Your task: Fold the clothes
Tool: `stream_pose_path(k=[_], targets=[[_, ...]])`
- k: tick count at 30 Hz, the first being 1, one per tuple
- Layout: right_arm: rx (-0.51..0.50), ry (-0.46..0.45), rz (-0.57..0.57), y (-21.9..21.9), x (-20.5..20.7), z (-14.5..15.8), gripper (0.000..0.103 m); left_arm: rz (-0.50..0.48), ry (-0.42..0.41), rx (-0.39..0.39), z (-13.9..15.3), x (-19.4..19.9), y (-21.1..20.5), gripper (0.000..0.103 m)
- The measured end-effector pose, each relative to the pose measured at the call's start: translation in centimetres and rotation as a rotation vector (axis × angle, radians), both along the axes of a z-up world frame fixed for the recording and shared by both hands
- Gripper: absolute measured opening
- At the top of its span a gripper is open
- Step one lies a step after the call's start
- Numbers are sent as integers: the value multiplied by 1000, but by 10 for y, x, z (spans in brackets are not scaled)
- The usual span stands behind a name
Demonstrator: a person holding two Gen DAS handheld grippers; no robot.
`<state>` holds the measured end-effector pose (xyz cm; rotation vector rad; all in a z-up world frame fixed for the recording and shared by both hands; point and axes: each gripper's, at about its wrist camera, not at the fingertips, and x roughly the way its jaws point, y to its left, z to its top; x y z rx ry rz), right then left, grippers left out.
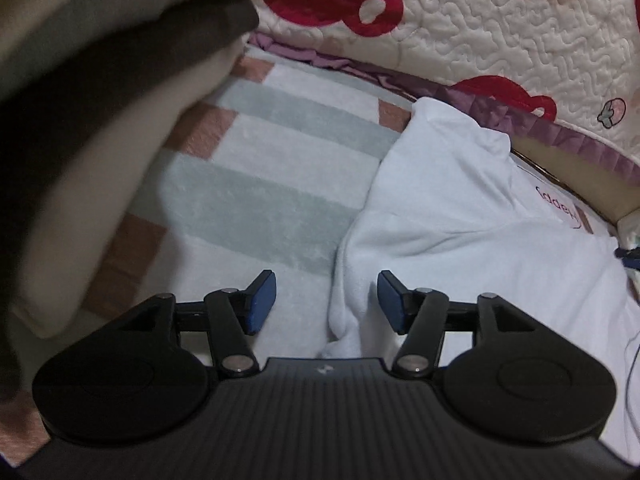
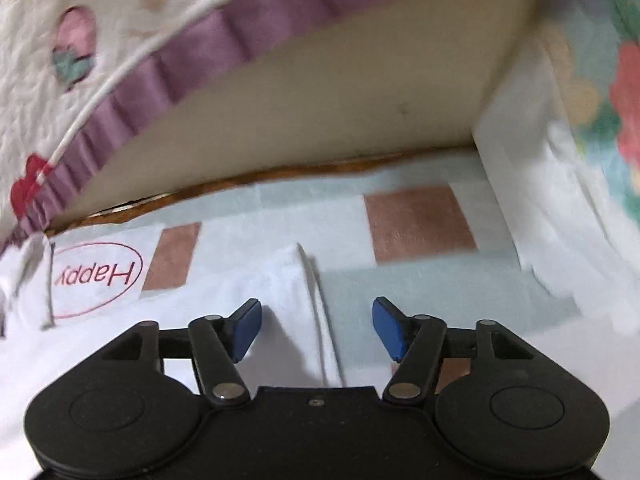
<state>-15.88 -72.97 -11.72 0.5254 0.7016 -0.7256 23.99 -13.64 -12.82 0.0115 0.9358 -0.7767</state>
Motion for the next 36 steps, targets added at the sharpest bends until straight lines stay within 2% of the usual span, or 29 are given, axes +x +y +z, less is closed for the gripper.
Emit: stream_pose_path(k=[2, 3, 4, 7, 8, 9, 10, 13, 17, 18, 20, 21, 22, 23, 26, 29, 30, 32, 36], targets=[[-26, -15, 48, 6, 6, -1, 68, -10, -5, -10, -3, -1, -7, 65], [-38, -21, 71, 9, 9, -1, 43, -17, -12, -11, -4, -2, -10, 67], [-42, -13, 96, 10, 13, 1, 8, -26, -19, -11, -4, -3, -13, 67], [-106, -14, 91, 15, 14, 11, 5, -63, -47, 6, -3, -10, -24, 64], [-139, -16, 73, 17, 13, 15, 4, -82, -59, 20, -3, -13, -29, 47], [-155, -11, 59, 16, 12, 17, 4, -102, -72, 36, -3, -16, -34, 15], [-170, -3, 47, 15, 12, 18, 4, -121, -94, 64, -2, -20, -40, 7], [-202, 94, 60, 17, 26, 13, 4, -131, -197, 129, 1, -32, -52, 5], [-262, 180, 16, 18, 44, 13, 5, -51, -316, 164, 13, -35, -59, 4], [-302, 222, -30, 18, 49, 15, 5, -46, -329, 175, 15, -35, -61, 4], [-391, 311, -143, 21, 57, 23, 11, -36, -323, 185, 15, -35, -63, 4], [-399, 297, -171, 23, 57, 30, 18, -26, -302, 187, 12, -33, -62, 4], [-392, 249, -170, 27, 58, 38, 18, -15, -282, 186, 9, -31, -62, 4], [-363, 188, -126, 30, 62, 45, 18, -2, -258, 170, 8, -28, -59, 4], [-239, 97, 107, 47, 93, 54, 22, 32, -190, 125, 5, -20, -52, 4], [-131, 59, 265, 64, 133, 54, 38, 50, -156, 99, 4, -15, -49, 4], [-87, 45, 300, 68, 147, 52, 43, 53, -153, 96, 4, -16, -49, 4], [-23, 24, 367, 77, 177, 44, 47, 49, -157, 102, 2, -17, -50, 4], [4, 57, 445, 96, 232, 21, 52, 32, -163, 89, 2, -20, -45, 4]])
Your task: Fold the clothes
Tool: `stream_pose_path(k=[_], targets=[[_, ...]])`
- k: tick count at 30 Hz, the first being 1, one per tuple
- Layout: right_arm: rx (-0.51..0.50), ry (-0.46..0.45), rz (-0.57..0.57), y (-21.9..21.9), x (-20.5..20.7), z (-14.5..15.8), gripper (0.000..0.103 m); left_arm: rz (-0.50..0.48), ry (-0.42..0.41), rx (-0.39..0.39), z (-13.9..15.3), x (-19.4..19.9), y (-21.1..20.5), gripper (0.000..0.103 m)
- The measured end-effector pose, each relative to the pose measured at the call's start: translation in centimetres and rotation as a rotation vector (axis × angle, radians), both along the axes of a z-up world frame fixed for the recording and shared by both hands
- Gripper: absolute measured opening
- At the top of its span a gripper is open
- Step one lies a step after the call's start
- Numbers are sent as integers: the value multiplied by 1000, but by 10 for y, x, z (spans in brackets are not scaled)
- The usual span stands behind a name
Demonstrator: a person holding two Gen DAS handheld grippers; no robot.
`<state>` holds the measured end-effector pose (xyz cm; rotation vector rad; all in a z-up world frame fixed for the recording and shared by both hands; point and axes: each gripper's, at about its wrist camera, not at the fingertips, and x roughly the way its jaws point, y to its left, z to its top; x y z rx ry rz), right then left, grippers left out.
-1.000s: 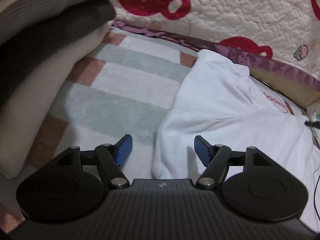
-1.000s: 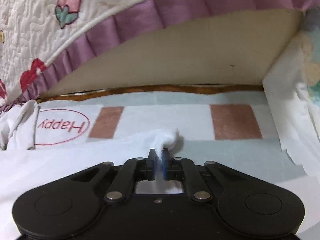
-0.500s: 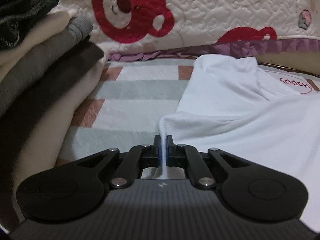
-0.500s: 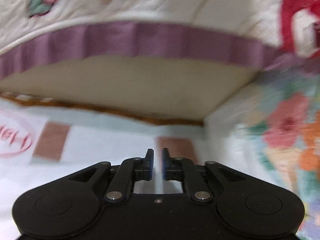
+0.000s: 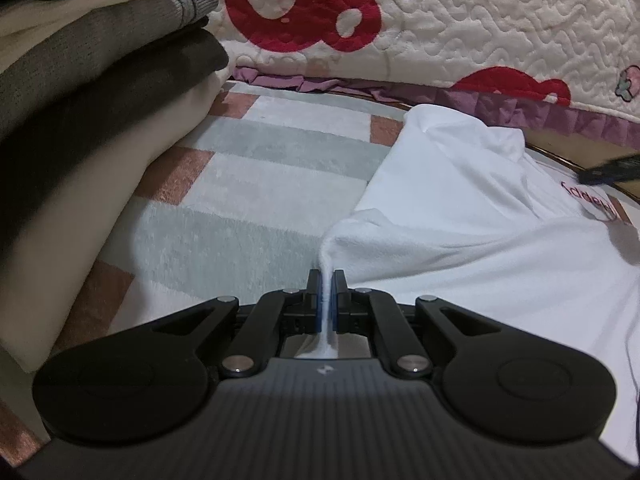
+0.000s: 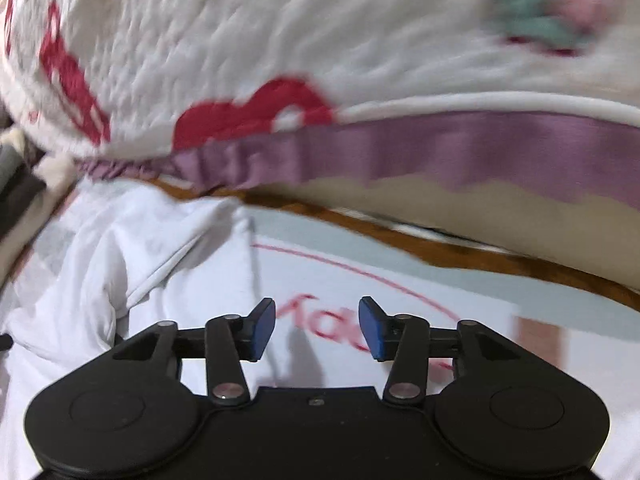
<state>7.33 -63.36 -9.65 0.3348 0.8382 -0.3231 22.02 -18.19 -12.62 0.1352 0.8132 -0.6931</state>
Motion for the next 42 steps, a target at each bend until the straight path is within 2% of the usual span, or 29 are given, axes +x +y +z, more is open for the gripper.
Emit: stream_pose_path(k=[6, 8, 9, 12, 13, 14, 15, 16, 17, 19, 24, 27, 33, 36, 38, 40, 42], targets=[[-43, -11, 51, 32, 48, -12, 53, 0, 28, -49, 3, 3, 10, 4], [-84, -8, 33, 38, 59, -17, 59, -1, 22, -45, 3, 2, 9, 4], [-109, -2, 11, 39, 63, -21, 67, -4, 13, -37, 3, 1, 8, 4], [-119, -35, -24, 46, 67, -26, 71, -15, -7, -27, 5, -3, 8, 4], [-117, -49, -3, 49, 69, -26, 62, -17, -2, -34, 5, -3, 10, 4], [-119, -61, 16, 53, 71, -25, 48, -19, 5, -39, 5, -2, 12, 4], [-139, -58, 24, 55, 75, -21, 8, -21, 13, -45, 4, -1, 14, 4], [-160, -55, 33, 57, 79, -17, 5, -18, 23, -55, 4, 0, 15, 4], [-181, -55, 38, 59, 83, -12, 5, -15, 32, -65, 4, 1, 17, 4], [-226, -112, 4, 59, 83, 9, 5, -14, 36, -72, 4, 1, 18, 4], [-389, -305, -57, 77, 63, 79, 5, -9, 33, -69, 3, 3, 16, 4], [-491, -416, -38, 93, 41, 115, 5, -3, 32, -63, 2, 3, 15, 4], [-599, -625, 0, 127, -6, 177, 5, 7, 22, -44, -2, 3, 9, 4], [-632, -681, 54, 141, -17, 202, 5, 4, 17, -39, -3, 3, 7, 5], [-616, -712, 118, 155, -32, 214, 5, 16, 30, -43, -3, 5, 8, 5], [-586, -723, 196, 173, -54, 215, 5, 36, 68, -67, -5, 11, 12, 5], [-534, -700, 273, 196, -82, 202, 5, 57, 112, -99, -7, 17, 16, 6]])
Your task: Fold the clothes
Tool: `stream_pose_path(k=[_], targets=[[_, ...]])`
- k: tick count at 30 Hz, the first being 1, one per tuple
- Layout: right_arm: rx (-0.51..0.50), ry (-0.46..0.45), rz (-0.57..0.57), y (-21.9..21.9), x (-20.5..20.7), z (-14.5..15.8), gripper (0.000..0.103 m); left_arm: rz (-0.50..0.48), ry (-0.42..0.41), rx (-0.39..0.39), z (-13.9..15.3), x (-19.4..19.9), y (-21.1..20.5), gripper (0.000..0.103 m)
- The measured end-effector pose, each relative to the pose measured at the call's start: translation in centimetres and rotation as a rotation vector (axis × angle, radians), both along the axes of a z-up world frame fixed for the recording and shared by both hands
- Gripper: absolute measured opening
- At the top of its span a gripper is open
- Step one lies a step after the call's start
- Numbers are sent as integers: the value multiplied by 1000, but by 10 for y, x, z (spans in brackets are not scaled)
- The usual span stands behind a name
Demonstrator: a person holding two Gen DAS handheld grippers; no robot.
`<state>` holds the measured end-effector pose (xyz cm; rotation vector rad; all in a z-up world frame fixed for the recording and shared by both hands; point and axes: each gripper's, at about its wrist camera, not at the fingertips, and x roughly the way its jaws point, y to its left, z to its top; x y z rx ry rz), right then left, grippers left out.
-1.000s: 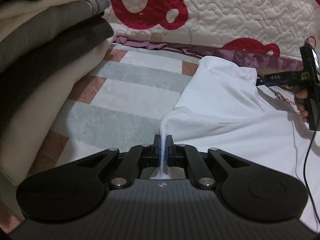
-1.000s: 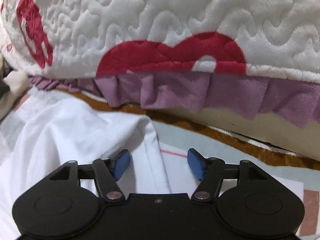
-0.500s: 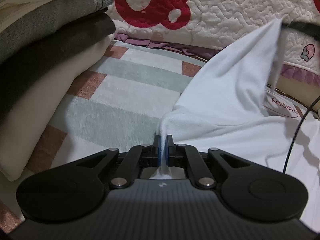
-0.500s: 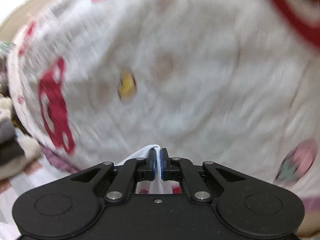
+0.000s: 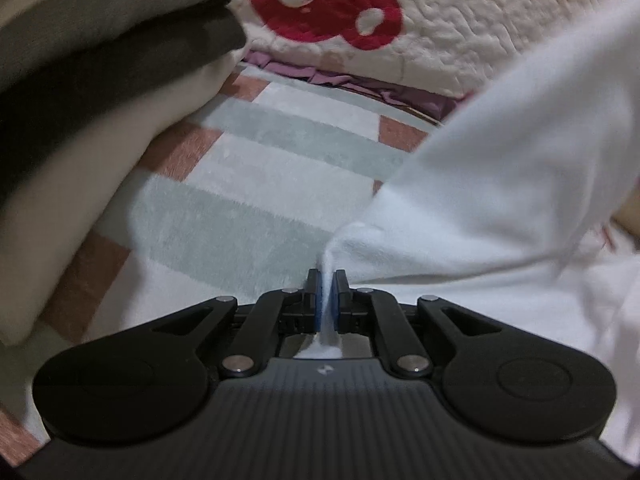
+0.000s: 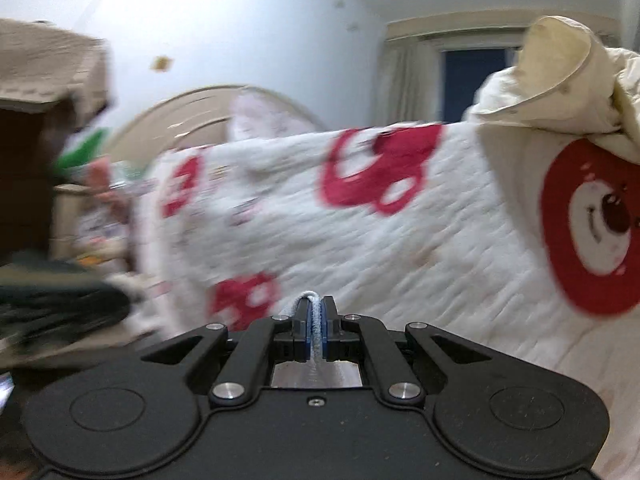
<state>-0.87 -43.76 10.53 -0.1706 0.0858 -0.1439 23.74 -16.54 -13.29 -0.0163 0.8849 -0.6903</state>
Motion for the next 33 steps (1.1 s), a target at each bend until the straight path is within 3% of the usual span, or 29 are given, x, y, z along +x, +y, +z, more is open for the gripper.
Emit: stream_pose_path(k=[3, 6, 9, 13, 18, 22, 24, 29, 33], targets=[[30, 136, 120, 41, -43, -38, 5, 26, 62, -53, -3, 8, 7, 6], [28, 359, 222, 80, -68, -88, 5, 38, 82, -63, -4, 10, 8, 6], [140, 560, 310, 99, -76, -132, 5, 54, 83, -55, -3, 12, 5, 6], [134, 714, 421, 119, -84, -155, 8, 76, 109, -56, -2, 16, 5, 6], [192, 918, 531, 112, -79, -166, 17, 76, 42, -24, 20, 11, 12, 6], [310, 871, 538, 87, -88, -154, 50, 79, 61, -96, 37, 12, 20, 10], [409, 810, 494, 68, -91, -149, 58, 48, 92, -132, 40, 9, 17, 17], [722, 705, 216, 9, -94, -168, 60, -45, 181, -179, 32, -2, -9, 26], [960, 682, 80, -27, -96, -202, 60, -89, 239, -229, 23, -13, -22, 35]])
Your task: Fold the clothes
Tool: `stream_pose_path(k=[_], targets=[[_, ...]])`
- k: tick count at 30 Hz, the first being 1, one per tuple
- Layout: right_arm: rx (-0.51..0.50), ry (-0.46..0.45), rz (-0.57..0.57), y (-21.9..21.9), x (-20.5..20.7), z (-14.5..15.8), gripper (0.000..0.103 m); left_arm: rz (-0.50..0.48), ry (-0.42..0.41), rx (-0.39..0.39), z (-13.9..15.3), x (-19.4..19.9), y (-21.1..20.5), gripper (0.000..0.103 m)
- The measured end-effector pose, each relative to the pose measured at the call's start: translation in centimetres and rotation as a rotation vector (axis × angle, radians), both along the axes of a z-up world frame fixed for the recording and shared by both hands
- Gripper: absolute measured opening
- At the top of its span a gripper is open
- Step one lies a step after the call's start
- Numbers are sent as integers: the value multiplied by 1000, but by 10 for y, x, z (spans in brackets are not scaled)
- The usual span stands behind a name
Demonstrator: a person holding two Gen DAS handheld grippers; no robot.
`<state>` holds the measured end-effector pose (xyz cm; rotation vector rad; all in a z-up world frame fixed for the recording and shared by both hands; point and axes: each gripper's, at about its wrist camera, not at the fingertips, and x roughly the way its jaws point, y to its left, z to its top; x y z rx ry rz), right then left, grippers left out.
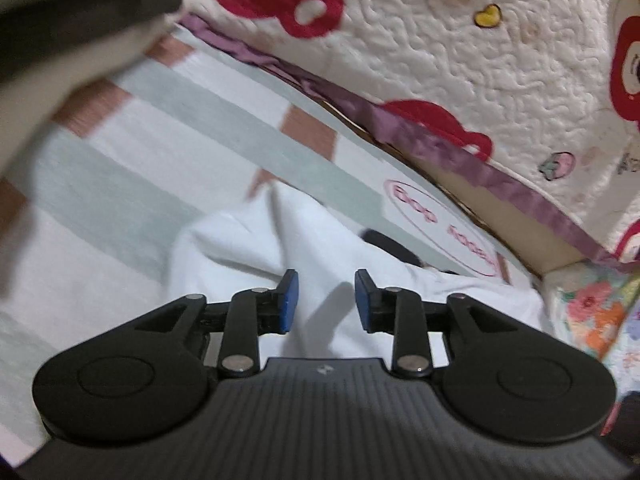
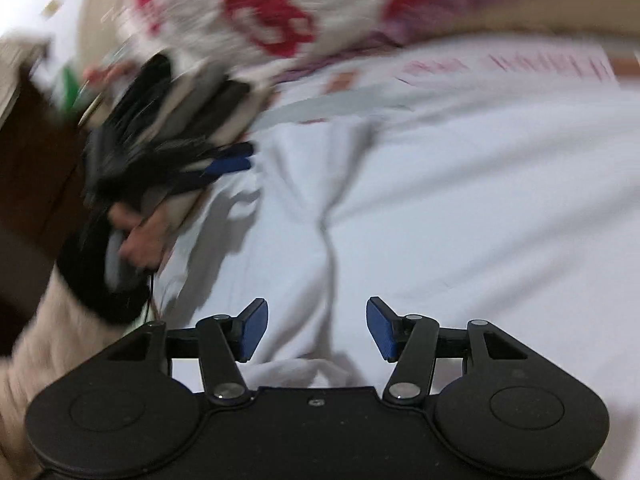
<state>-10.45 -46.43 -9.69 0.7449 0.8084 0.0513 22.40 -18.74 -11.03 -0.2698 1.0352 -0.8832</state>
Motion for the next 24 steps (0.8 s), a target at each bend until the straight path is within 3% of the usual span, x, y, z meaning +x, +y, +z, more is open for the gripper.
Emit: stream_pose_path(k=[2, 4, 7, 8, 9, 11, 12, 14, 17, 19, 21, 23, 24], targets=[[91, 23, -51, -8, 4, -17, 60, 6, 26, -17, -8, -1, -4, 42], [96, 18, -36, -2, 19, -25, 60, 17, 38, -5, -17, -1, -7, 42], [101, 9, -13, 9, 41, -38, 61, 15, 27, 26, -26, -4, -9, 24], [84, -8, -1, 15, 48, -37, 61, 7, 23, 24, -27, -5, -8, 7], [76, -15, 31, 22, 55, -34, 61, 4, 23, 16, -26, -5, -7, 5], [29, -36, 155, 39, 71, -28, 22, 0, 22, 1, -24, -7, -4, 5], [-37, -38, 208, 50, 74, -18, 8, 5, 23, -6, -21, -7, -3, 5], [-176, -43, 311, 74, 78, 2, 8, 14, 24, -19, -15, -8, 1, 5], [-524, -74, 426, 127, 63, 45, 8, 30, 47, -33, -9, -7, 7, 5], [-751, -76, 520, 166, 46, 58, 8, 43, 62, -3, -10, -7, 10, 6], [-876, -62, 612, 199, 37, 57, 8, 46, 39, 48, -12, -11, 10, 8], [-856, -57, 665, 223, 36, 50, 8, 51, 31, 85, -13, -15, 12, 8], [-848, -57, 641, 230, 35, 48, 14, 53, 44, 86, -12, -16, 15, 8]])
